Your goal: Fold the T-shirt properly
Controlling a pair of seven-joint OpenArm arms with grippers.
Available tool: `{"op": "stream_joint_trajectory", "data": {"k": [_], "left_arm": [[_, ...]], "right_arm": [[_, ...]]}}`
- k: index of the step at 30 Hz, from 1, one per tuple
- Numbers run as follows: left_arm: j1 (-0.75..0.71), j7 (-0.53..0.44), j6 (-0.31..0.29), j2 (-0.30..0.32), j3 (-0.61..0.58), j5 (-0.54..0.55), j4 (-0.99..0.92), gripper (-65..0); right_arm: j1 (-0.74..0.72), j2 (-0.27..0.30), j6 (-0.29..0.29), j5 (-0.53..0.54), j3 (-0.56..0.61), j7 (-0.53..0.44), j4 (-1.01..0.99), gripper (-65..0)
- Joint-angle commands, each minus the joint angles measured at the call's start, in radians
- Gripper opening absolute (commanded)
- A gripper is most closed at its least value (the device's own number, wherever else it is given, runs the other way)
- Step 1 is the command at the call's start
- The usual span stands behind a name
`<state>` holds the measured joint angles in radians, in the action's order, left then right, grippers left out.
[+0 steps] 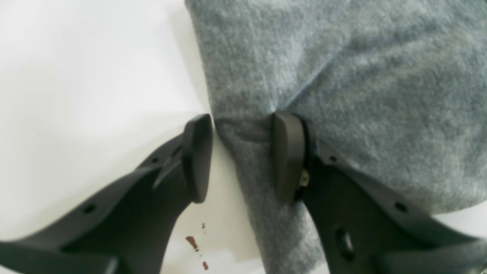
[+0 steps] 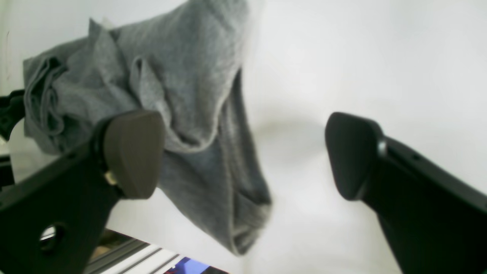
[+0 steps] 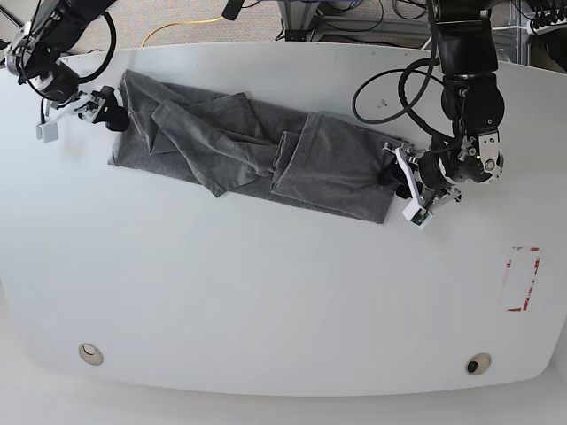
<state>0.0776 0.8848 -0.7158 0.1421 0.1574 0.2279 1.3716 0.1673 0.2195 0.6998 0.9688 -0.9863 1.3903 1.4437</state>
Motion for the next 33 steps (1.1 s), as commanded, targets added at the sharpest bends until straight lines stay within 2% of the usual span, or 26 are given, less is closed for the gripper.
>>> {"op": "stream_joint_trajectory", "data": {"k": [1, 7, 10, 17, 19, 20, 22, 24, 27, 33], "left_arm": [[-0.009, 0.086, 0.018, 0.014, 0.000, -0.106, -0.007, -41.8], [-0.012, 0.086, 0.018, 0.012, 0.000, -0.106, -0.005, -41.8], [-0.014, 0.087, 0.018, 0.009, 0.000, -0.106, -0.005, -41.8], [-0.035, 0.087, 0.018, 0.007, 0.000, -0.106, 0.016, -41.8], [-0.046, 0.087, 0.018, 0.006, 0.000, -0.106, 0.030, -41.8], [-0.054, 0.087, 0.018, 0.006, -0.002, -0.106, 0.039, -41.8], [-0.058, 0.087, 0.018, 0.004, -0.002, -0.106, 0.059, -41.8], [-0.075, 0.104, 0.018, -0.016, -0.002, -0.109, 0.073, -41.8], [-0.078, 0.138, 0.018, -0.029, -0.003, -0.109, 0.075, -41.8], [-0.085, 0.158, 0.018, -0.094, -0.005, -0.114, 0.076, -41.8]], "right_arm": [[0.015, 0.002, -0.002, 0.008, 0.000, -0.007, 0.013, 0.0], [0.021, -0.038, -0.002, 0.008, 0.106, -0.022, 0.019, 0.0], [0.018, -0.076, -0.002, 0.006, 0.148, -0.048, 0.019, 0.0], [0.011, -0.111, -0.002, 0.008, 0.231, -0.104, 0.018, -0.6], [0.011, -0.119, -0.002, 0.008, 0.234, -0.122, 0.015, -7.0], [0.011, -0.119, -0.002, 0.008, 0.234, -0.131, 0.015, -13.2], [0.010, -0.121, -0.002, 0.008, 0.235, -0.136, 0.016, -26.3], [0.010, -0.114, -0.002, 0.006, 0.235, -0.137, 0.016, -46.8], [-0.005, -0.096, -0.002, 0.006, 0.235, -0.139, 0.019, -65.0], [-0.019, -0.033, -0.002, 0.006, 0.234, -0.141, 0.059, -65.0]]}}
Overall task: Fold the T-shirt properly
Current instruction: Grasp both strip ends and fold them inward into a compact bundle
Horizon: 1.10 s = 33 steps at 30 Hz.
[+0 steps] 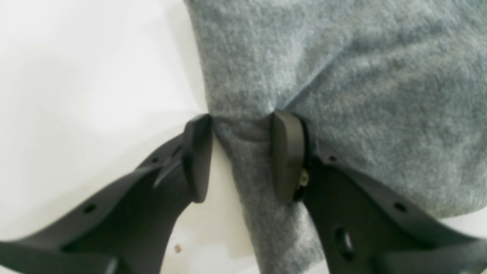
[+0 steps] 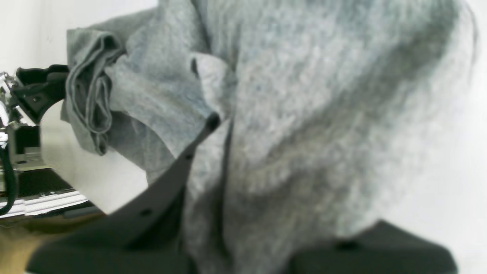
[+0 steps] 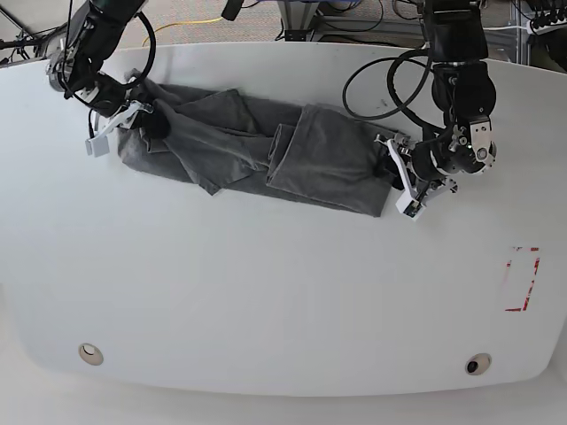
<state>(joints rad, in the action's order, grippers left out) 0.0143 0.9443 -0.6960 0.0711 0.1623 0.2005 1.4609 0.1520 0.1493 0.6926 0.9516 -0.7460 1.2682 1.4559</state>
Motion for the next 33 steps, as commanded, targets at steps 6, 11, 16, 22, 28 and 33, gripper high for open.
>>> {"op": "stream_joint_trajectory", "data": {"k": [6, 11, 16, 22, 28, 33], "left_arm": [[-0.021, 0.129, -0.002, -0.073, -0.011, -0.086, -0.013, -41.8], [-0.017, 0.163, -0.002, -0.100, -0.074, -0.086, -0.015, -41.8], [-0.015, 0.164, -0.002, -0.142, -0.128, -0.086, -0.015, -41.8], [0.006, 0.158, -0.002, -0.195, -0.143, -0.083, -0.021, -41.7], [0.019, 0.163, -0.002, -0.228, -0.168, -0.082, -0.021, -41.7], [0.020, 0.161, -0.002, -0.228, -0.168, -0.080, -0.022, -41.7]], "right_arm": [[-0.005, 0.088, -0.052, 0.023, -0.004, -0.017, 0.237, -65.0], [-0.005, 0.126, -0.061, 0.033, 0.090, -0.009, 0.428, -65.0], [-0.033, 0.128, -0.061, 0.033, 0.191, 0.001, 0.515, -65.0], [-0.075, 0.092, -0.061, 0.028, 0.302, 0.017, 0.515, -65.0], [-0.076, 0.062, -0.063, 0.022, 0.366, 0.017, 0.512, -65.0], [-0.079, 0.003, -0.063, -0.062, 0.438, 0.015, 0.512, -65.0]]}}
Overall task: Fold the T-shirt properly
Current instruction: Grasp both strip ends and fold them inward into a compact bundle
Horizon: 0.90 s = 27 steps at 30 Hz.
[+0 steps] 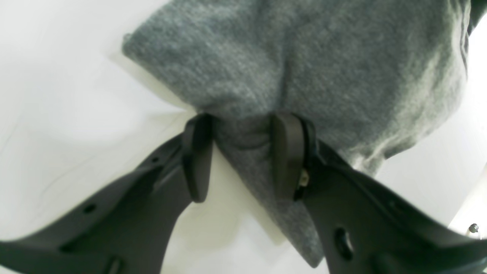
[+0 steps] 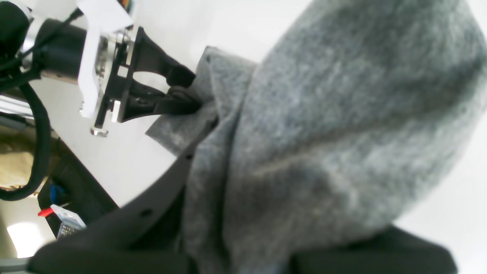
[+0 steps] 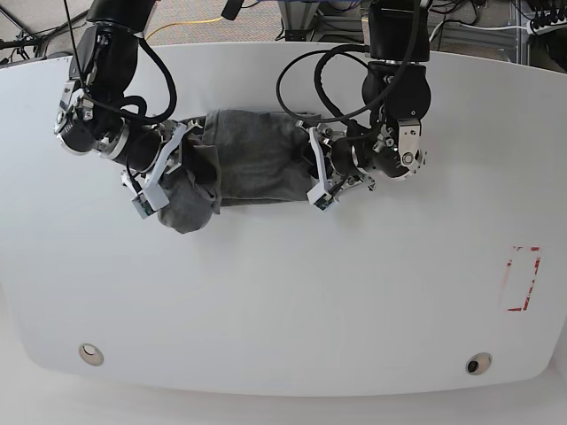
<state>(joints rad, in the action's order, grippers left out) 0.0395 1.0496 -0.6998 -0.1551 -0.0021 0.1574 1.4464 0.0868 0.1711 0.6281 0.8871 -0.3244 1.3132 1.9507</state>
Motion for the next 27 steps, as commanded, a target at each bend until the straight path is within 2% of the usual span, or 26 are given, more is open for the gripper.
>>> {"op": "stream_joint_trajectory", "data": {"k": [1, 7, 10, 13, 14, 15, 19, 20, 27], "left_arm": [[-0.005, 0.056, 0.002, -0.002, -0.003, -0.037, -0.008, -41.7], [-0.010, 0.054, 0.002, -0.002, -0.003, -0.037, -0.008, -41.7], [-0.011, 0.056, 0.002, -0.002, -0.003, -0.037, -0.003, -41.7], [-0.011, 0.054, 0.002, -0.002, -0.003, -0.037, -0.008, -41.7], [-0.011, 0.053, 0.002, -0.002, -0.003, -0.037, -0.008, -41.7], [-0.011, 0.053, 0.002, -0.002, -0.003, -0.037, -0.008, -41.7], [-0.008, 0.053, 0.002, -0.002, -0.003, -0.037, -0.006, -41.7], [-0.008, 0.053, 0.002, -0.002, -0.003, -0.037, -0.006, -41.7], [-0.003, 0.050, 0.002, -0.002, 0.001, -0.011, 0.006, -41.5]], "right_arm": [[-0.011, -0.029, 0.002, -0.010, 0.028, -0.031, 0.017, -65.0], [-0.008, -0.103, 0.002, -0.119, 0.081, -0.067, 0.016, -63.3], [-0.014, -0.112, 0.002, -0.181, 0.120, -0.113, 0.016, -60.9], [-0.022, -0.115, 0.002, -0.273, 0.183, -0.146, 0.014, -49.3], [-0.026, -0.115, 0.002, -0.302, 0.207, -0.152, 0.014, -43.3], [-0.028, -0.115, 0.002, -0.336, 0.238, -0.156, 0.016, -33.9], [-0.023, -0.123, 0.002, -0.377, 0.302, -0.159, 0.020, -3.8], [-0.022, -0.127, 0.002, -0.377, 0.302, -0.159, 0.020, 0.0], [0.005, -0.130, 0.011, -0.377, 0.301, -0.160, 0.077, 0.0]]}}
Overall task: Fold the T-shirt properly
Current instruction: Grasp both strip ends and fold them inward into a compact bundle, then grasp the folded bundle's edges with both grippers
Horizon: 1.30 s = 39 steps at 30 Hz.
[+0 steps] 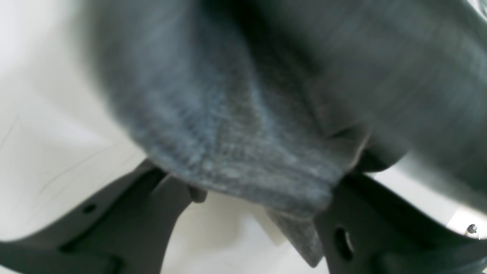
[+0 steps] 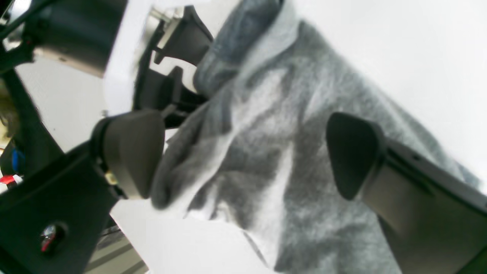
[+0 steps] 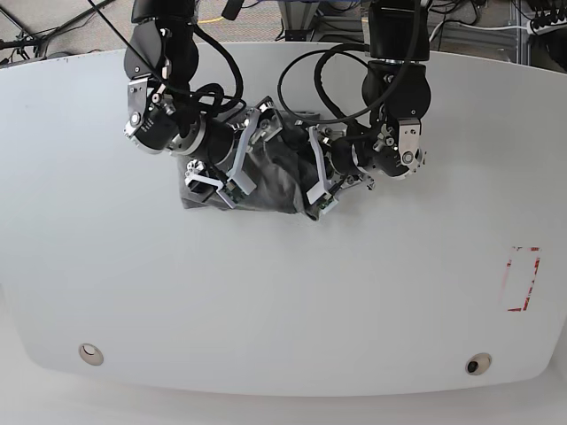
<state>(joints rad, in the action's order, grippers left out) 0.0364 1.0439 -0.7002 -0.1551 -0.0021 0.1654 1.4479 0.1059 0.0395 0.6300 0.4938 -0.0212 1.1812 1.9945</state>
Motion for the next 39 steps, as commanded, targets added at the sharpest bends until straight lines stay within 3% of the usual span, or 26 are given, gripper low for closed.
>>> {"op": "stream_joint_trajectory", "data": {"k": [1, 5, 9, 18, 24, 28, 29, 32, 34, 39], "left_arm": [[0.000, 0.054, 0.002, -0.002, 0.003, 0.004, 0.023, -41.5], [-0.007, 0.026, 0.002, 0.019, 0.060, 0.136, 0.142, -41.5], [-0.007, 0.025, 0.002, 0.062, 0.121, 0.248, 0.222, -41.5], [-0.030, 0.025, 0.002, 0.340, 0.278, 0.414, 0.297, -41.5], [-0.043, 0.025, 0.002, 0.452, 0.317, 0.443, 0.301, -41.7], [-0.042, 0.025, 0.002, 0.457, 0.316, 0.437, 0.331, -41.7], [-0.037, 0.025, 0.002, 0.452, 0.313, 0.431, 0.343, -41.7], [-0.034, 0.025, 0.002, 0.426, 0.284, 0.432, 0.379, -41.7], [-0.034, 0.025, 0.002, 0.423, 0.264, 0.432, 0.405, -41.7], [-0.019, 0.023, 0.002, 0.421, 0.184, 0.432, 0.422, -41.7]], "right_arm": [[-0.013, 0.001, 0.012, 0.016, -0.003, -0.028, 0.035, 0.0], [-0.004, 0.003, 0.068, 0.016, -0.030, -0.028, 0.033, 0.0], [0.016, 0.001, 0.068, 0.016, -0.081, -0.028, 0.032, 0.0], [0.041, -0.005, 0.068, 0.016, -0.087, -0.028, 0.030, 0.0], [0.051, -0.005, 0.068, 0.007, -0.092, -0.060, 0.029, 0.0], [0.042, 0.001, 0.068, 0.007, -0.092, -0.090, -0.021, -28.2], [0.027, 0.001, 0.068, 0.007, -0.089, -0.094, -0.048, -38.5], [0.019, -0.002, 0.068, 0.007, -0.085, -0.100, -0.122, -58.2], [0.018, -0.005, 0.068, 0.007, -0.061, -0.117, -0.177, -64.4], [0.013, 0.001, 0.068, 0.006, 0.116, -0.238, -0.297, -63.6]]}}
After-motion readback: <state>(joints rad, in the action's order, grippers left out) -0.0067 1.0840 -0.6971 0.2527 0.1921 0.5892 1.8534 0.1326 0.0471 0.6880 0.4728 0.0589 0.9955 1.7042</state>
